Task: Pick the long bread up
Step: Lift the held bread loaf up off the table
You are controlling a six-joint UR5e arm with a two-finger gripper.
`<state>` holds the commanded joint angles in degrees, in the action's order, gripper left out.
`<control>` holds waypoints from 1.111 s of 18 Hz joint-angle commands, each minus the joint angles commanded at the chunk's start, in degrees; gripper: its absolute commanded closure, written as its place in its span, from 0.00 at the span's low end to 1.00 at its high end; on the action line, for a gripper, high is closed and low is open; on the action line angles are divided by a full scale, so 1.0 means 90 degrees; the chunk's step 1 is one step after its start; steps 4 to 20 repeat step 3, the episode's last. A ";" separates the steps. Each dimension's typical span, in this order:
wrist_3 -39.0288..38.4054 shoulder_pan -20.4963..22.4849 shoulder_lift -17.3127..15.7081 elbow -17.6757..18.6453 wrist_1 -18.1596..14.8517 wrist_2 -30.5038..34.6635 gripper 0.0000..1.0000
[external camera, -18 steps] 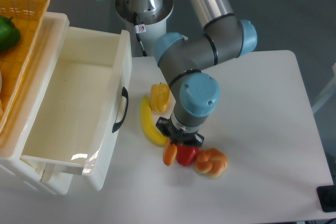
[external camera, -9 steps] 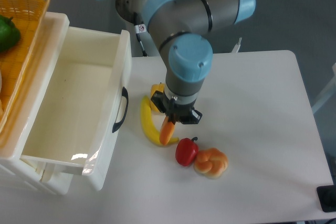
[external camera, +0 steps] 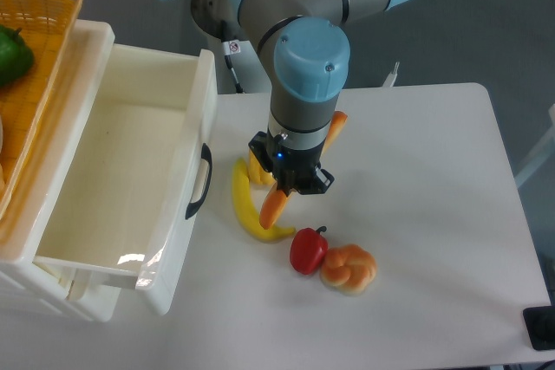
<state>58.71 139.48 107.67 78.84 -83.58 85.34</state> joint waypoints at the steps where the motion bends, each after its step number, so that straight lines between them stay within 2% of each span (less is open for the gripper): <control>1: 0.0010 0.0010 0.0000 -0.0010 0.0000 -0.0010 1.00; 20: 0.0029 0.0010 0.0000 -0.0010 0.0000 -0.0019 1.00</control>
